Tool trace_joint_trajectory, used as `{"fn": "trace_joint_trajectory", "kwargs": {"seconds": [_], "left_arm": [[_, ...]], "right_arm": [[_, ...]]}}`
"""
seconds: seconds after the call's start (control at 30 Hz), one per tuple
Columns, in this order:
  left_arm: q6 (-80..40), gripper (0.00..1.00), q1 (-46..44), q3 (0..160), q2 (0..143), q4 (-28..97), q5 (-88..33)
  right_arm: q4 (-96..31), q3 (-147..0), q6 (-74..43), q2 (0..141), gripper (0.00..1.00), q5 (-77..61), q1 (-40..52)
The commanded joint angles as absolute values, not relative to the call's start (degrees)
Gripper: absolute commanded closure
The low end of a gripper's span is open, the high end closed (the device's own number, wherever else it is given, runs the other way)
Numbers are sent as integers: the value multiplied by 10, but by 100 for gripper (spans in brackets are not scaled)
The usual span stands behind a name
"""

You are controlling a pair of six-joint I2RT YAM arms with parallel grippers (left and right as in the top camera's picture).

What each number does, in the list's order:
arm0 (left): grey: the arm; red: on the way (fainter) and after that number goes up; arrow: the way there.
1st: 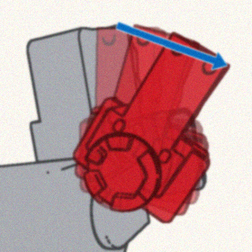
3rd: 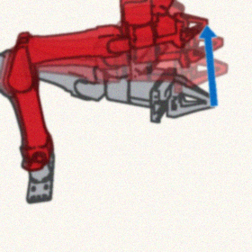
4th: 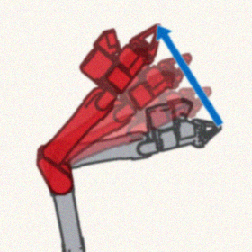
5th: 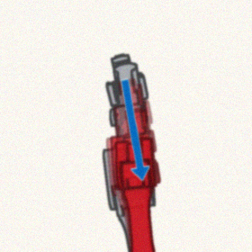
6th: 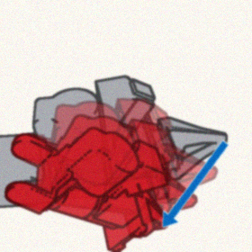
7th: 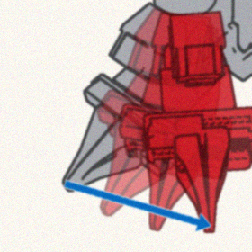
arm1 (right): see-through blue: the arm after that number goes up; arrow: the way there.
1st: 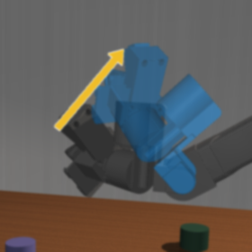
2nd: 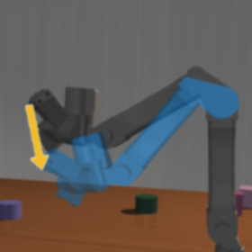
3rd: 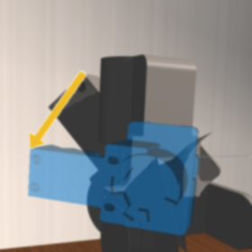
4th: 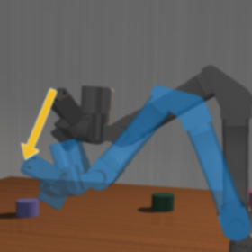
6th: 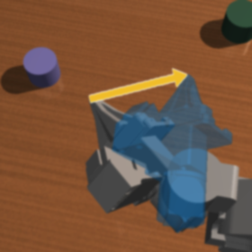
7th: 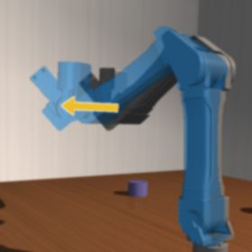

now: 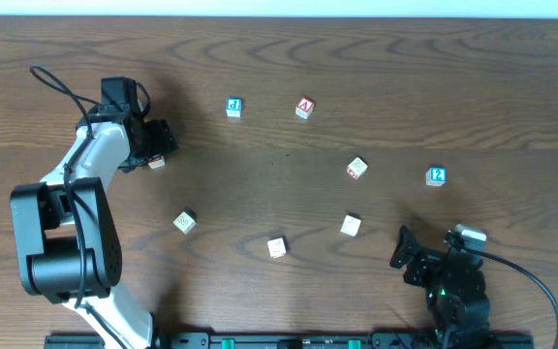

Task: Spell out Ai2
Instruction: 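Move the left gripper over the red 'I' block and lower, then close the left gripper on the red 'I' block and lift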

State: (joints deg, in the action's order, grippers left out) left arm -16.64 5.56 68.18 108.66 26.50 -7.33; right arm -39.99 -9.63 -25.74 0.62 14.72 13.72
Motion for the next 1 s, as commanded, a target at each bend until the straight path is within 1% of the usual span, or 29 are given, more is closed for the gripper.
{"fn": "trace_joint_trajectory", "kwargs": {"seconds": [0.0, 0.13, 0.3, 0.4, 0.67, 0.73, 0.83, 0.97], "left_arm": [[-151, 24, 52, 691, 1094, 273, -71], [-115, 24, 42, 691, 1094, 290, -67], [-116, 25, 36, 691, 1094, 294, -24], [-116, 30, 36, 691, 1094, 294, -22], [-118, 34, 36, 691, 1094, 301, -15], [-123, 39, 36, 691, 1094, 303, -15], [-126, 43, 36, 691, 1094, 305, -15], [-129, 43, 36, 691, 1094, 310, -15]], "right_arm": [[-400, -95, -267, 4, 1, 147, 134], [-401, -95, -267, 4, 1, 147, 134], [-400, -95, -267, 4, 1, 147, 134], [-400, -95, -267, 4, 1, 147, 134], [-400, -95, -267, 4, 1, 147, 134], [-401, -95, -267, 4, 1, 147, 134], [-400, -95, -267, 4, 1, 147, 134], [-401, -95, -267, 4, 1, 147, 134]]}}
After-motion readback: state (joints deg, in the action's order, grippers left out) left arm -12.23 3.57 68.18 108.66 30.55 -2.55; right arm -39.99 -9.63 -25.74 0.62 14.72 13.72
